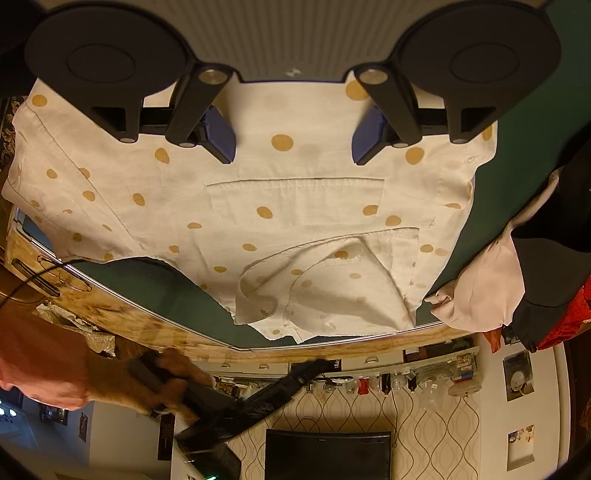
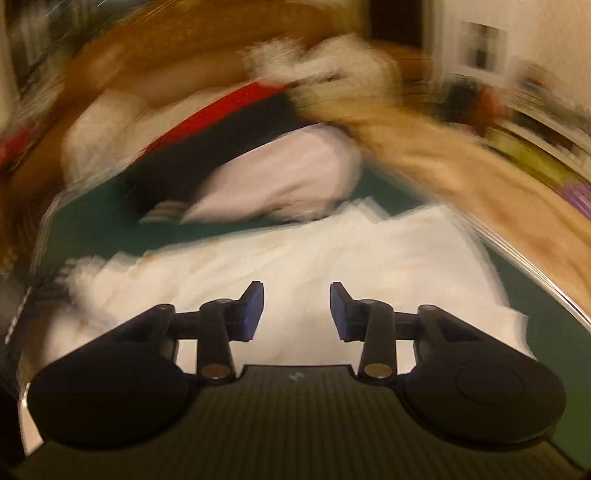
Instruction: Fold clothes
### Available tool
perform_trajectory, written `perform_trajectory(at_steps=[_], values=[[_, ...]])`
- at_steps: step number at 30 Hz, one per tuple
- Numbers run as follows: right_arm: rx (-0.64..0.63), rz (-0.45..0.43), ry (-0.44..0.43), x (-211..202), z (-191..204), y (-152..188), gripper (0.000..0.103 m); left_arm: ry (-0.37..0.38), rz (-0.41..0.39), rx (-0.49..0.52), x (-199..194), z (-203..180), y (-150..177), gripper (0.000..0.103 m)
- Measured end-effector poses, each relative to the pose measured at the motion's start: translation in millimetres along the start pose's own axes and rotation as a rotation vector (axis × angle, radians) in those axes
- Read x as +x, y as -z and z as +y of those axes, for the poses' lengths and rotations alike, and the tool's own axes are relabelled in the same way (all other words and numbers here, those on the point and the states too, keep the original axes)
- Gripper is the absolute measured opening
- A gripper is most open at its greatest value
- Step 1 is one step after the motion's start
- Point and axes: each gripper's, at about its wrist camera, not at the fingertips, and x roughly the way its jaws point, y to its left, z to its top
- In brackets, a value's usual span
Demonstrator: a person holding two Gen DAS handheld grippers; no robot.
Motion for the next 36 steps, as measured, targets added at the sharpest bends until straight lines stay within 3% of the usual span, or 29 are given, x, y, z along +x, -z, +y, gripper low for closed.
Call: perform_trajectory(at_steps=[3, 6, 16, 19, 24, 27, 28, 29, 32, 36], values=[[0.155, -0.037, 0.151, 12, -59, -12, 0.046, 0.001, 0.001, 0.005, 0, -1, 0, 0.076], [0.197, -0.015, 0.233, 38, -87, -27, 0.046, 0.000, 0.001, 0.007, 0, -2, 0, 0.076], [0.192, 0.088, 0.260, 155, -102, -91, 0.046, 0.000, 0.004, 0.012, 1, -3, 0, 0.078], [0.219, 0.126, 0.241, 177, -104, -104, 0.046, 0.001, 0.003, 0.011, 1, -3, 0, 0.078], [0.191, 0.229, 0.290, 200, -95, -110, 0.046, 0.004, 0.001, 0.009, 0, -2, 0, 0.078], [0.207, 0.235, 0.289, 201, -92, -111, 0.034, 0.004, 0.000, 0.008, 0, -2, 0, 0.078], [0.209, 0.245, 0.286, 201, -90, -112, 0.014, 0.004, 0.000, 0.008, -1, -2, 0, 0.078], [0.212, 0.255, 0.282, 202, -89, -113, 0.006, 0.004, 0.000, 0.008, -1, -2, 0, 0.078], [0.237, 0.258, 0.314, 203, -86, -115, 0.004, 0.004, -0.001, 0.007, -1, -2, 0, 0.078], [0.283, 0.157, 0.383, 195, -98, -119, 0.004, 0.004, 0.000, 0.008, -1, -2, 0, 0.078]])
